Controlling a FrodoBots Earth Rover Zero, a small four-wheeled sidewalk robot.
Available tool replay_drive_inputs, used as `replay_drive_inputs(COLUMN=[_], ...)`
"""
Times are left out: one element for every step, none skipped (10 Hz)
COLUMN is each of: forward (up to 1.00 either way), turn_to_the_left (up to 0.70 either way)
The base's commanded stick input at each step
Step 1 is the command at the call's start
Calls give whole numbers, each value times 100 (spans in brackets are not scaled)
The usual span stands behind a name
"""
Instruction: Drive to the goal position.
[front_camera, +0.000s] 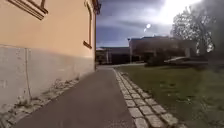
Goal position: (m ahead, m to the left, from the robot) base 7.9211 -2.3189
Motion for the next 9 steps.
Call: replay_drive_inputs(forward=[50, 50, 70, 70, 70, 70, 70, 70, 70], turn_to_the_left=[0, 14, 24, 0, 0, 0, 1, 10, 19])
